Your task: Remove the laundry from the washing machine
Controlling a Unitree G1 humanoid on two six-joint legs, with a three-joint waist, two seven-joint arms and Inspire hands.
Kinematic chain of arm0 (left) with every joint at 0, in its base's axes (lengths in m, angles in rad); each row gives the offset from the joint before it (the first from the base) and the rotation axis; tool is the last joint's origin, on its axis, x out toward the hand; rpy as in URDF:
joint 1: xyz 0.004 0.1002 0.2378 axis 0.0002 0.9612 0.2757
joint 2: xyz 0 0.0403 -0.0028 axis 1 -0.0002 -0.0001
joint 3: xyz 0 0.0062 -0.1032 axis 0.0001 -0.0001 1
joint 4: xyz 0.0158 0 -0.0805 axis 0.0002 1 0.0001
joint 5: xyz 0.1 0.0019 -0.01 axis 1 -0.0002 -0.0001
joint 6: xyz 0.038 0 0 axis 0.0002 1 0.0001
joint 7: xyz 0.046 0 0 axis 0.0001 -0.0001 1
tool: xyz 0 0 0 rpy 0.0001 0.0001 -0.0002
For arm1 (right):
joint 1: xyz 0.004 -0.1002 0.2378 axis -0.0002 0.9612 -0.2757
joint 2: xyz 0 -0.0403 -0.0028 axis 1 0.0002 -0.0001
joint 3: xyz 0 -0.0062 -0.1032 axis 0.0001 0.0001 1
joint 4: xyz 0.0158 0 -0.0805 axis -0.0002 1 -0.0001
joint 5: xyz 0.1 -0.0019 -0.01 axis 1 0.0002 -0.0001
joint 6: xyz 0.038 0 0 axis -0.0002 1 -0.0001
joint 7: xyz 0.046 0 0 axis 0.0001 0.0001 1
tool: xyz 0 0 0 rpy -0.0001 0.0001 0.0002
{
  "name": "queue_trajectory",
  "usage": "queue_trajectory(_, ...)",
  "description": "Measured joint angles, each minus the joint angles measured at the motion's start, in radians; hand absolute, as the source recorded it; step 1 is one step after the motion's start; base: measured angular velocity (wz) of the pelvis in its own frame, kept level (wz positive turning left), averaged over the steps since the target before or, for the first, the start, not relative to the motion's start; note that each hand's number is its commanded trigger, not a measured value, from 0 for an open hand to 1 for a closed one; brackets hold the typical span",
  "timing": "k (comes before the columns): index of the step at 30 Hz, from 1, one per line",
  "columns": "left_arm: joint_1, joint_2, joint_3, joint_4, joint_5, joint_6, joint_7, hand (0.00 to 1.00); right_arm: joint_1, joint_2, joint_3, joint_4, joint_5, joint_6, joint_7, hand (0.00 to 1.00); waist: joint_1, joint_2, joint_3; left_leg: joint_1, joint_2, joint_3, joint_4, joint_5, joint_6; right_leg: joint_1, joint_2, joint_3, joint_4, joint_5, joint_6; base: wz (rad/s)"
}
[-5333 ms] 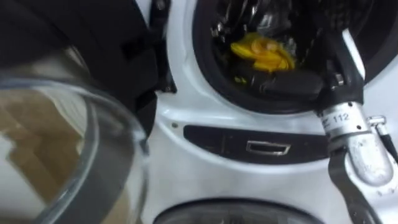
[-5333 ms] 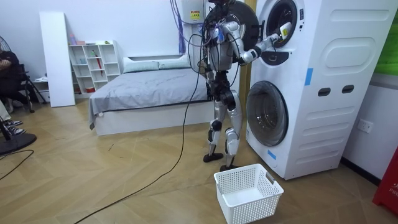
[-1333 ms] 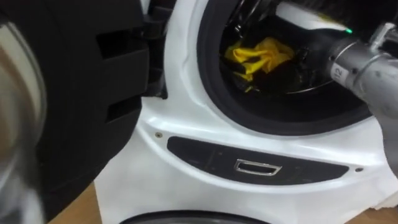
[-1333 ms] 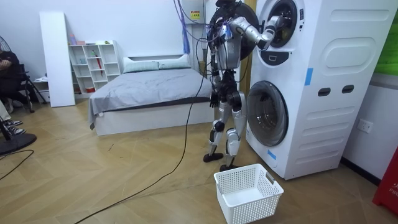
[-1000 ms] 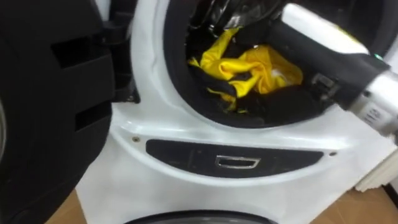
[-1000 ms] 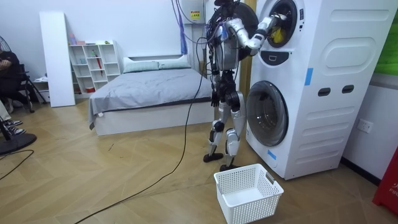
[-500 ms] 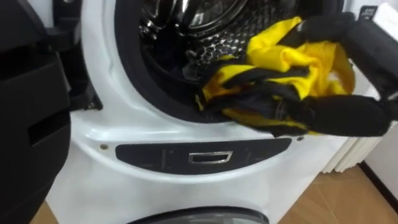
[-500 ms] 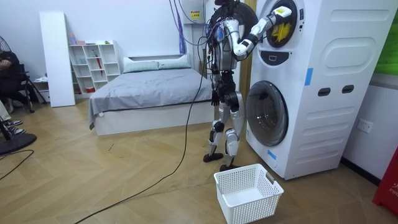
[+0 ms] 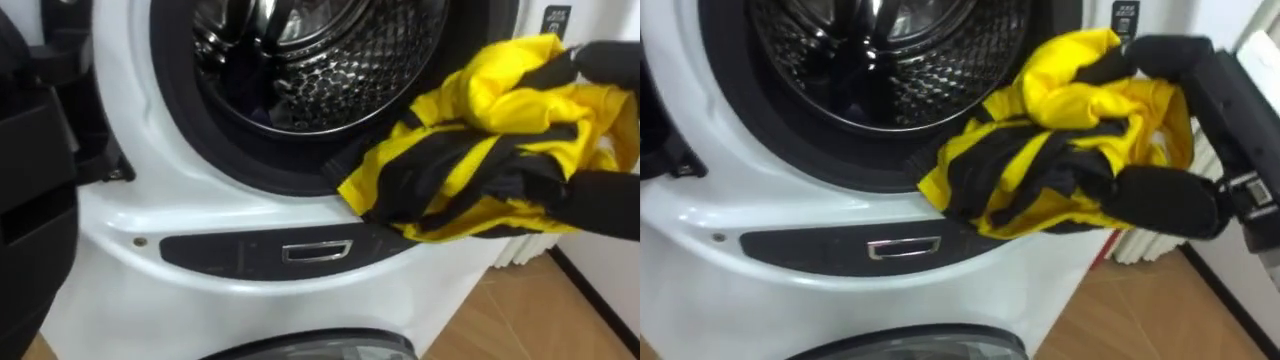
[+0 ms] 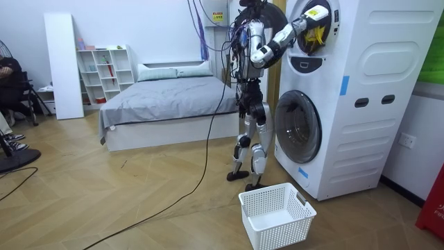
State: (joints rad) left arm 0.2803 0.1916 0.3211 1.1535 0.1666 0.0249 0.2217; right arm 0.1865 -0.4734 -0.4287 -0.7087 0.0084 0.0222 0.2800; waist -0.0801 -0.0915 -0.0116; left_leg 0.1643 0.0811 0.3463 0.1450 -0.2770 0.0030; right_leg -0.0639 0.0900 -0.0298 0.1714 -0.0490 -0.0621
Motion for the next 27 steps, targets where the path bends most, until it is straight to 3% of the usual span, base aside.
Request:
queue_trajectory(2, -0.003, 0.009, -0.004, 0.005, -0.007, 0.0, -0.002, 0.0, 0.028, 0.0, -0.021, 0.029, 0.009, 0.0, -0.008, 1.0, -0.012, 0.001, 0.0005, 0.003, 0.002, 0.014, 0.001, -0.001, -0.002, -0.004, 0.005, 0.014, 0.003, 0.002, -0.002, -0.23)
queue_trajectory(5, -0.019, 0.028, -0.011, 0.01, -0.019, 0.01, -0.017, 0.0, 0.082, 0.0, -0.071, 0.129, -0.021, 0.065, -0.038, 1.0, -0.032, 0.003, 0.0026, 0.003, 0.004, 0.064, 0.003, -0.001, -0.006, -0.029, 0.018, 0.057, 0.019, 0.006, -0.008, -0.42)
queue_trajectory(8, -0.022, 0.029, -0.011, 0.01, -0.019, 0.019, -0.018, 0.0, 0.108, 0.001, -0.074, 0.163, -0.063, 0.082, -0.042, 1.0, -0.06, 0.006, 0.0067, 0.001, 0.006, 0.097, 0.004, -0.001, -0.012, -0.043, 0.031, 0.092, 0.018, 0.02, -0.011, -0.47)
queue_trajectory(9, -0.027, 0.029, -0.013, 0.008, -0.019, 0.019, -0.017, 0.0, 0.11, 0.001, -0.071, 0.186, -0.085, 0.082, -0.044, 1.0, -0.073, 0.002, 0.0163, 0.001, 0.009, 0.117, 0.006, -0.003, -0.016, -0.045, 0.041, 0.111, 0.015, 0.029, -0.01, -0.54)
queue_trajectory(11, -0.039, 0.037, -0.053, 0.003, -0.019, 0.02, -0.017, 0.0, 0.117, 0.003, -0.064, 0.26, -0.097, 0.086, -0.05, 1.0, -0.088, 0.011, 0.0194, 0.001, 0.013, 0.147, 0.007, -0.006, -0.022, -0.058, 0.052, 0.135, 0.017, 0.037, -0.013, -0.52)
queue_trajectory(14, -0.075, 0.038, -0.074, 0.005, -0.021, 0.019, -0.019, 0.0, 0.133, 0.003, -0.052, 0.343, -0.095, 0.113, -0.051, 1.0, -0.086, 0.013, 0.0184, 0.002, 0.016, 0.173, 0.007, -0.007, -0.027, -0.066, 0.06, 0.149, 0.019, 0.046, -0.023, -0.32)
queue_trajectory(16, -0.094, 0.041, -0.113, 0.003, -0.025, 0.021, -0.019, 0.0, 0.133, 0.004, -0.008, 0.416, -0.1, 0.141, -0.051, 1.0, -0.085, 0.02, 0.0133, -0.004, 0.017, 0.191, 0.007, -0.009, -0.03, -0.078, 0.067, 0.163, 0.018, 0.051, -0.025, -0.24)
queue_trajectory(21, -0.102, 0.053, -0.176, -0.004, -0.058, 0.038, -0.019, 0.0, 0.127, 0.019, 0.072, 0.59, -0.107, 0.145, -0.061, 1.0, -0.079, 0.037, 0.0117, -0.019, 0.013, 0.198, 0.015, -0.012, -0.031, -0.095, 0.071, 0.166, 0.017, 0.055, -0.026, -0.04)
queue_trajectory(23, -0.109, 0.054, -0.211, -0.011, -0.068, 0.048, -0.019, 0.0, 0.107, 0.023, 0.096, 0.671, -0.117, 0.15, -0.077, 1.0, -0.078, 0.052, 0.0056, -0.05, 0.01, 0.197, 0.022, -0.014, -0.027, -0.126, 0.067, 0.168, 0.023, 0.057, -0.022, 0.0)
queue_trajectory(26, -0.117, 0.056, -0.22, -0.018, -0.068, 0.051, -0.019, 0.0, 0.07, 0.027, 0.11, 0.737, -0.119, 0.15, -0.083, 1.0, -0.074, 0.067, 0.0071, -0.082, 0.005, 0.204, 0.027, -0.014, -0.026, -0.163, 0.065, 0.178, 0.035, 0.059, -0.019, -0.1)
queue_trajectory(27, -0.126, 0.056, -0.22, -0.017, -0.067, 0.052, -0.019, 0.0, 0.043, 0.027, 0.117, 0.776, -0.12, 0.148, -0.091, 1.0, -0.073, 0.075, 0.0113, -0.09, 0.003, 0.208, 0.028, -0.014, -0.025, -0.172, 0.066, 0.185, 0.035, 0.061, -0.017, -0.15)
